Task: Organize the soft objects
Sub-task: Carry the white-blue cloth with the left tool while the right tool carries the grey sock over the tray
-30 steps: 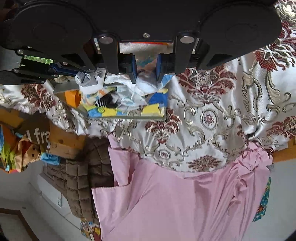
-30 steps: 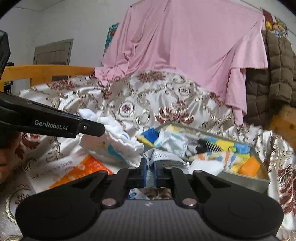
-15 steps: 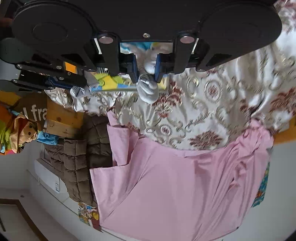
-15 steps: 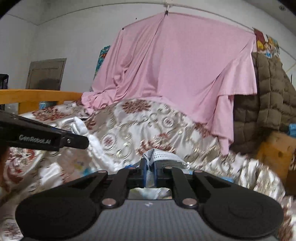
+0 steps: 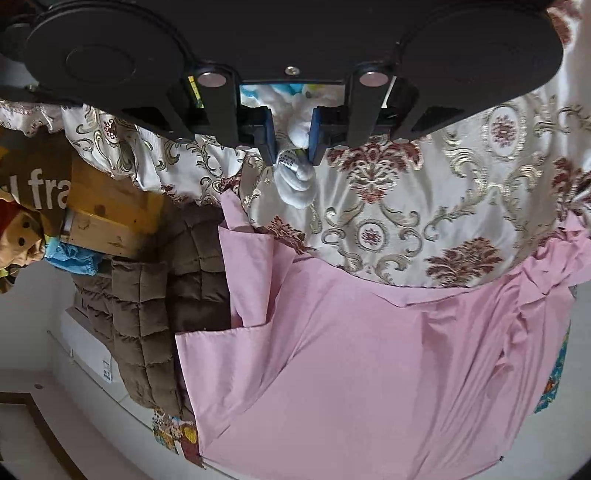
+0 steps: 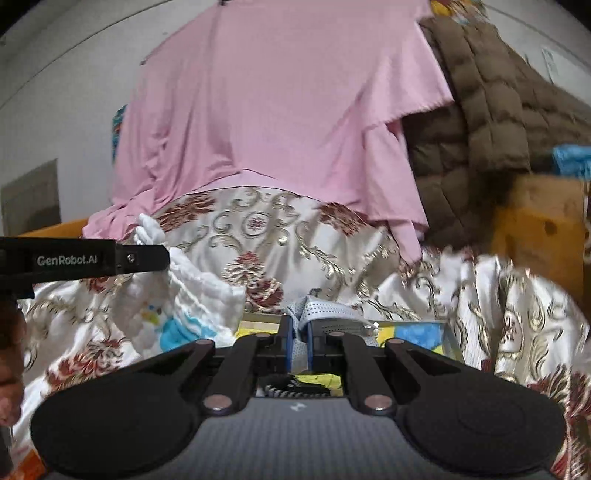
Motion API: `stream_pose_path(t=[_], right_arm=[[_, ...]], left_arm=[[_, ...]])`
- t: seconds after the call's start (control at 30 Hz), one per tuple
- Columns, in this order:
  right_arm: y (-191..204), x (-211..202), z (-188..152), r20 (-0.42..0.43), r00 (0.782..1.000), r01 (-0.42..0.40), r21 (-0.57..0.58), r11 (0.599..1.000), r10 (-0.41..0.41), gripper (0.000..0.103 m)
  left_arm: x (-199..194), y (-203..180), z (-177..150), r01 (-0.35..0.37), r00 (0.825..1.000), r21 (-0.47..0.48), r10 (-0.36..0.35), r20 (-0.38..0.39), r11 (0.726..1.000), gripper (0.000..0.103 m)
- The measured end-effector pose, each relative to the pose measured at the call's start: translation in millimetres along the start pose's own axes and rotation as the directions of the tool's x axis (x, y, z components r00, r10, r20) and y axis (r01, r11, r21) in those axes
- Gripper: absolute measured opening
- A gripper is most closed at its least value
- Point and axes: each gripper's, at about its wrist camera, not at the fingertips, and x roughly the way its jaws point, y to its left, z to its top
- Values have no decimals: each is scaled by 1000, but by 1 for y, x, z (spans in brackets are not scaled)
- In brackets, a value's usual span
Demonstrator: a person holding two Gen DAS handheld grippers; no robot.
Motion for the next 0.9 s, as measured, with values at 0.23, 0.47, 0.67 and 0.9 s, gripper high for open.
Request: stream_pose_path(t=[0.23,0.47,0.67,0.9], right_arm=[[-32,23,-6,-116,993,32,124,992,-18,9],[-54,33,-14,-191,981,31,229,973,14,11],[-61,36,-16,-216,975,15,281,960,48,16],[-66,35,-17,-215,975,16,307,952,53,25]], left_arm=[[45,-15,-15,6,994,-41,-11,-106,999,20],[65,-14,-32,-19,981,-66,6,-196,998,20],[70,-19,-29,-31,974,-52,19,-226,998,22],[70,-25,-29,-38,969,-48,25,-248,998,24]])
